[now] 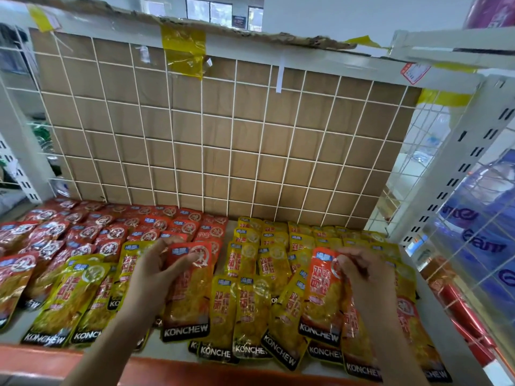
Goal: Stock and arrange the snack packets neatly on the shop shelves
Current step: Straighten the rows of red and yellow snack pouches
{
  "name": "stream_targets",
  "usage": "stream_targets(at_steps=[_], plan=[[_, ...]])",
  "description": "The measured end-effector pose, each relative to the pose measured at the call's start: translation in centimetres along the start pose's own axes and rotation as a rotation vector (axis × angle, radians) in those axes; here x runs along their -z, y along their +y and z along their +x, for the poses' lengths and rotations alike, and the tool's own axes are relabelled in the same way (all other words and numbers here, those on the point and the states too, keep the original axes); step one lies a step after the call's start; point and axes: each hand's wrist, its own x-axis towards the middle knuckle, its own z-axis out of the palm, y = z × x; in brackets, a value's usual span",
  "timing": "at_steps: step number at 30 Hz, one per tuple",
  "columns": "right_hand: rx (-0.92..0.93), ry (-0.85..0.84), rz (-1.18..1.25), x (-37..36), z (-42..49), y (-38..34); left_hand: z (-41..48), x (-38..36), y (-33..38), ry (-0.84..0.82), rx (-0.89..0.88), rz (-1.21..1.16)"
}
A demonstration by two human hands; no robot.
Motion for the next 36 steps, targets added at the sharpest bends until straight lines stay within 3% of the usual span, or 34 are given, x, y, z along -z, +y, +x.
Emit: stream_targets(at_steps=[8, 23, 31, 36], plan=[[-0.041, -0.050, -0.062, -2.3, -1.4, 0.0, -0.7, 7.2, -0.1, 0.134, -0.022, 0.007], [-0.034, -0.201, 0.105, -15.1, -2.3, -5.2, 2.8, 22.4, -0.5, 0.353, -0.069, 0.153], [0.013, -0.183, 0.102, -22.5, -4.1, -9.1, 7.9, 29.0, -1.0, 0.227, -0.129, 0.619], [-0.016, -0.212, 0.099, -26.6, -5.3, -11.0, 10.2, 29.9, -1.6, 0.098, -0.180, 0.791]])
